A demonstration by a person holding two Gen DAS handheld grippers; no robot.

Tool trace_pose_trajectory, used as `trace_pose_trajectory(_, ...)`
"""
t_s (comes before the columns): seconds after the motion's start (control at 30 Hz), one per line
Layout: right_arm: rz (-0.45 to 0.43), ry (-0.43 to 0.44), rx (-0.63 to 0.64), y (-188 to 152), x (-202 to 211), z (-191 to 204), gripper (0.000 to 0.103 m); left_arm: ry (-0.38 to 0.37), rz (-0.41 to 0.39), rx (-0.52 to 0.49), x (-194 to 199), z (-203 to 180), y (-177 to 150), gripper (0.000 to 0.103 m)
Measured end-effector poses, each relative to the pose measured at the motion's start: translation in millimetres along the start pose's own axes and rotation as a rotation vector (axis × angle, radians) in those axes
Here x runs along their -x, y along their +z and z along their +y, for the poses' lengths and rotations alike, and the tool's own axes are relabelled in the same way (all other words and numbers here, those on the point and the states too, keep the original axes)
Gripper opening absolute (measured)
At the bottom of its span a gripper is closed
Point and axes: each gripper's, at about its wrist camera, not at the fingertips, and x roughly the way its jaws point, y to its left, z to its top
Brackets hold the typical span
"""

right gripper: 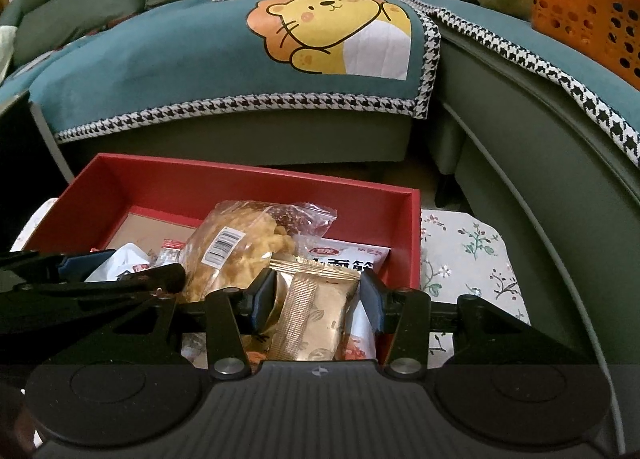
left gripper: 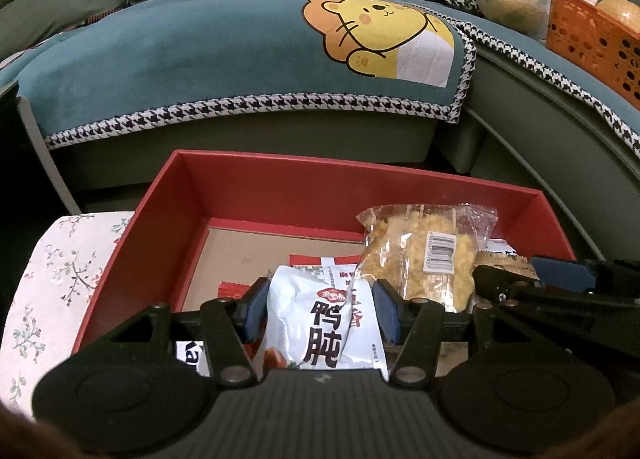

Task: Organize snacks
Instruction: 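Lower white packet and gold foil packet into the red box, then open right gripper to release gold packet while left gripper releases white packet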

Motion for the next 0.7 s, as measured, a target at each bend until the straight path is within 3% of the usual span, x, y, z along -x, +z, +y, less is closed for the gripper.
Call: trace_pose_trajectory(0.7,0.013,-0.011,0.037,-2.4,0.7,7.0,0.057,0.035,0.015,-0.030,7.2,-1.6,-3.4,0.063)
